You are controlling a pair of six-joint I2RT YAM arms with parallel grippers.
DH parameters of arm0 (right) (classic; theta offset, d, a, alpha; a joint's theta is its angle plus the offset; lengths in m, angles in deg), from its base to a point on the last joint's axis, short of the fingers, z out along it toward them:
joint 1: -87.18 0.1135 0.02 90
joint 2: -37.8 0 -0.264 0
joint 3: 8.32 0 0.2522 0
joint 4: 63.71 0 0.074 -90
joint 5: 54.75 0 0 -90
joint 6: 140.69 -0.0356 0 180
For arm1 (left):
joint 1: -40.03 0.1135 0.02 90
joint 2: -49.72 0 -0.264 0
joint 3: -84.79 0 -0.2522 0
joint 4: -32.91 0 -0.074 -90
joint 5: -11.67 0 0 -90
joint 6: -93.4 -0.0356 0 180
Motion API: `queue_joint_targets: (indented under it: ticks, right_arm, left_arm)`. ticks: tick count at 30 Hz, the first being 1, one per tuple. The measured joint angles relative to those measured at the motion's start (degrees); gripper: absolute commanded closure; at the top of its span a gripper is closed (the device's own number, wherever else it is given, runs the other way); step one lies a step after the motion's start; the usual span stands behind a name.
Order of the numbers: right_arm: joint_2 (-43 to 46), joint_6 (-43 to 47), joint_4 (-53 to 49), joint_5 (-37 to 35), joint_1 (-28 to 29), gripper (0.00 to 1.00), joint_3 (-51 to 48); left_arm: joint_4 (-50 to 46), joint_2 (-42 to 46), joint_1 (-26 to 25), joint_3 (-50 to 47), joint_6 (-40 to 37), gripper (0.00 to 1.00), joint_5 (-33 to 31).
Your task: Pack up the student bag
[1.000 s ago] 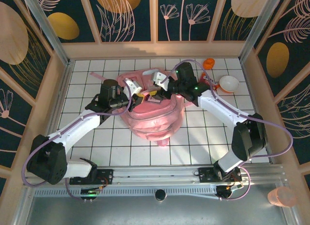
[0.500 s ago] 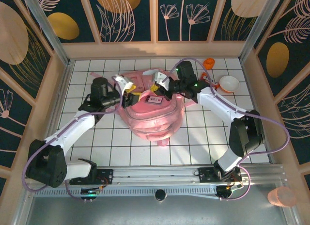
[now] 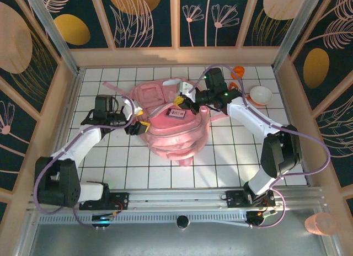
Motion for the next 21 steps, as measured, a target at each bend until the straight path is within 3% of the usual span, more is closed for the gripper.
queue_joint_targets:
  ticks: [8,15,18,21]
  right_arm:
    - [-0.02,0.98,-1.33,0.28,0.00,1.00,0.33]
    - [-0.02,0.79,-1.49,0.39,0.00,1.00,0.33]
    - [-0.02,0.70,-1.49,0.15,0.00,1.00,0.33]
    - [-0.02,0.31,-1.38,-0.39,0.00,1.00,0.31]
  left_arm:
    - [-6.56,-6.51,0.00,3.45,-10.88,0.32,0.57]
    - [-10.71,-10.97,0.00,7.78,-15.43,0.50,4.02]
    - [-12.04,-11.19,0.00,7.98,-16.79,0.63,5.35]
    - [-12.68,-10.88,0.00,7.93,-17.16,0.67,6.19]
